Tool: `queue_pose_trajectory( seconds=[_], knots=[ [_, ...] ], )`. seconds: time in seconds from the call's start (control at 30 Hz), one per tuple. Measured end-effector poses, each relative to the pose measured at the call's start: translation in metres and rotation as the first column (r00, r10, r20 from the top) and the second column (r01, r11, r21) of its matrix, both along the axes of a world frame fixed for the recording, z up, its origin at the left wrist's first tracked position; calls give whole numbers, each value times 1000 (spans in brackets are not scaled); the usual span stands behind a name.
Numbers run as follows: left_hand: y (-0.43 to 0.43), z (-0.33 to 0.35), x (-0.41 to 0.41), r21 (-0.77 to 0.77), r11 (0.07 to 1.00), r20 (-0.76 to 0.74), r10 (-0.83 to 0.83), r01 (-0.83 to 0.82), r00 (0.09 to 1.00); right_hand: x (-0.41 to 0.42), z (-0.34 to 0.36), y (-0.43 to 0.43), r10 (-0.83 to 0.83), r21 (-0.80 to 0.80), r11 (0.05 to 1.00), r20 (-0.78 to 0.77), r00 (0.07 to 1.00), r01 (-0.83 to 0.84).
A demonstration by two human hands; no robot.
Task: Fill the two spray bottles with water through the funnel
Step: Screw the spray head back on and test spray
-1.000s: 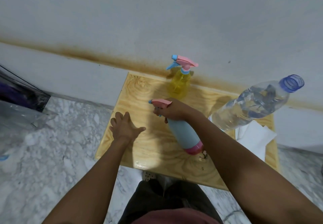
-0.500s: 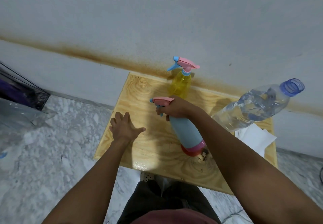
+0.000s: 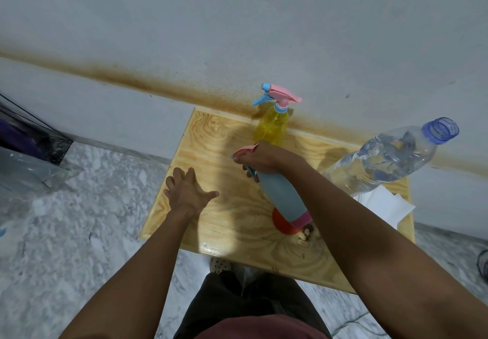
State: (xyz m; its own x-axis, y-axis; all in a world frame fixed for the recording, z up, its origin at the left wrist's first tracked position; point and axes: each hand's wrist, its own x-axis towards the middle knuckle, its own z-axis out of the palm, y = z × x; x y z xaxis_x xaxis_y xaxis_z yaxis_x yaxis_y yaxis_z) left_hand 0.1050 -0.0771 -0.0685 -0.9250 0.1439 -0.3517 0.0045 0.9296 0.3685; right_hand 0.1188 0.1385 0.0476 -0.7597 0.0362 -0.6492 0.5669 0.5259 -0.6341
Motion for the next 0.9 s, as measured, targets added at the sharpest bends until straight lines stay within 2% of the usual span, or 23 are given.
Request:
queue_pose_trajectory(
  seconds=[0.57,0.77,0.9],
  knots=[
    [1,5,1,10,1000,8,17,-17,1000,2,-7,-4,-54,49,997,-73,996,58],
    [1,3,0,4,1000,16,16,-16,1000,5,-2,-5,-33,58,998,-38,999,35],
    [0,6,-4,-11,1000,75,1,0,997,12,5,-5,-57,37,997,-145,988,63]
  ],
)
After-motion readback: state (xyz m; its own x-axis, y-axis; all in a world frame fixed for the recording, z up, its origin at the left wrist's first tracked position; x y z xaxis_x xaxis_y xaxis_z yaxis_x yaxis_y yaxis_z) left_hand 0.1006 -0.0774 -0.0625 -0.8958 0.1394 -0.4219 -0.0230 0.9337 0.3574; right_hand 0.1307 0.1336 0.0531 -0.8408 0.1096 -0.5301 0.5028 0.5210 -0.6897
